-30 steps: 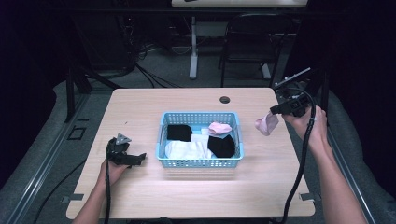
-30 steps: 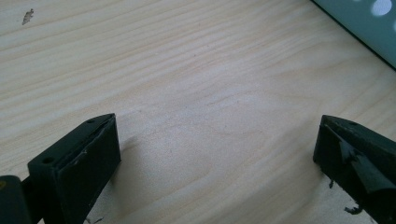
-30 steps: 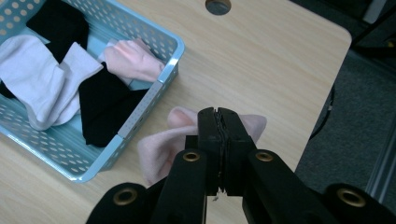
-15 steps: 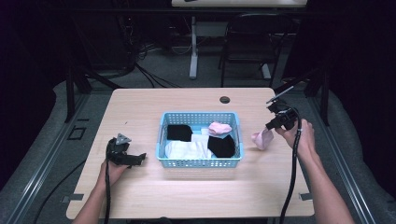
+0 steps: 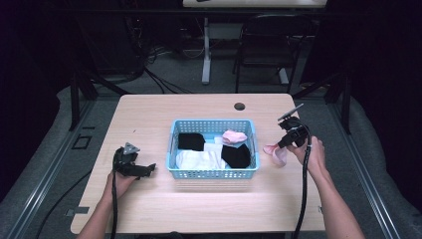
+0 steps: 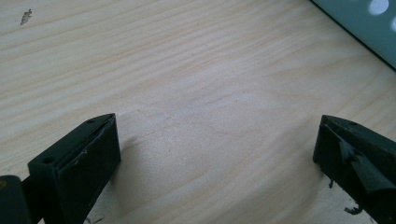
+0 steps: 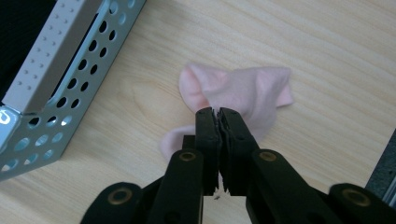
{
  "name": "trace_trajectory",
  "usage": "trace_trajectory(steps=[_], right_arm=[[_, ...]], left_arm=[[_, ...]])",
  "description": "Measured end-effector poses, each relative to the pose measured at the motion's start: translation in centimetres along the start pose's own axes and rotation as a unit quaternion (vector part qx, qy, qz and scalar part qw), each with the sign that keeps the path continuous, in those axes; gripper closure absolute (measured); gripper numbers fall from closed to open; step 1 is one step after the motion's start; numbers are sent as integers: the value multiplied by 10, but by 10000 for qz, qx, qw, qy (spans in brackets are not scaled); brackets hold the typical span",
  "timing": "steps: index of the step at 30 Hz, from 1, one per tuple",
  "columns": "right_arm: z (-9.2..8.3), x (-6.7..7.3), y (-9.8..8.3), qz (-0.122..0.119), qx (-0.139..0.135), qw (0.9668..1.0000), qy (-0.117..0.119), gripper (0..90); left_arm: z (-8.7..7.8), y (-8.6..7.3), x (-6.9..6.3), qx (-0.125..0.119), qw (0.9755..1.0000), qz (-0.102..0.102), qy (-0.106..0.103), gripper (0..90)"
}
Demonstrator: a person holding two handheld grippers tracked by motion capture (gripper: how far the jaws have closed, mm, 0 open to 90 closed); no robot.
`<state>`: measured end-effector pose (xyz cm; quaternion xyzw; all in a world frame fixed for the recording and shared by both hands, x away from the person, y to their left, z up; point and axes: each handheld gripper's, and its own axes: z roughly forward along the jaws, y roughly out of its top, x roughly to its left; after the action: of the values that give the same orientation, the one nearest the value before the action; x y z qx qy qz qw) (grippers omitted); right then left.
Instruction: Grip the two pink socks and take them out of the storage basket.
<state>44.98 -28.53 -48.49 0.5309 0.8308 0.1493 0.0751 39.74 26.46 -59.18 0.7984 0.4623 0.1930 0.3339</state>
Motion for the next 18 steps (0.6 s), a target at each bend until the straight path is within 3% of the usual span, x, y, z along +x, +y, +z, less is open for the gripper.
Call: trace_trajectory(steps=[1,2,6,9,12,15,18], right_arm=[[0,0,0,0,0,10000,0,846],[-3,-1,-1,52,-84,9999,-95,766],[-12,-3,-1,162,-225,9996,-70,585],[-26,-5,0,148,-432,9989,66,419],[-35,-4,1,99,-605,9980,168,379],[-50,1,6,49,-906,9953,325,200],[-57,8,11,-32,-1021,9938,449,128]], left_arm=[[0,0,0,0,10000,0,0,5],[0,0,0,2,10000,8,-1,5],[0,0,0,0,10000,1,0,5],[0,0,0,-4,10000,-4,4,6],[0,0,0,5,10000,1,4,5],[0,0,0,2,10000,0,5,5],[0,0,0,1,10000,1,7,6]])
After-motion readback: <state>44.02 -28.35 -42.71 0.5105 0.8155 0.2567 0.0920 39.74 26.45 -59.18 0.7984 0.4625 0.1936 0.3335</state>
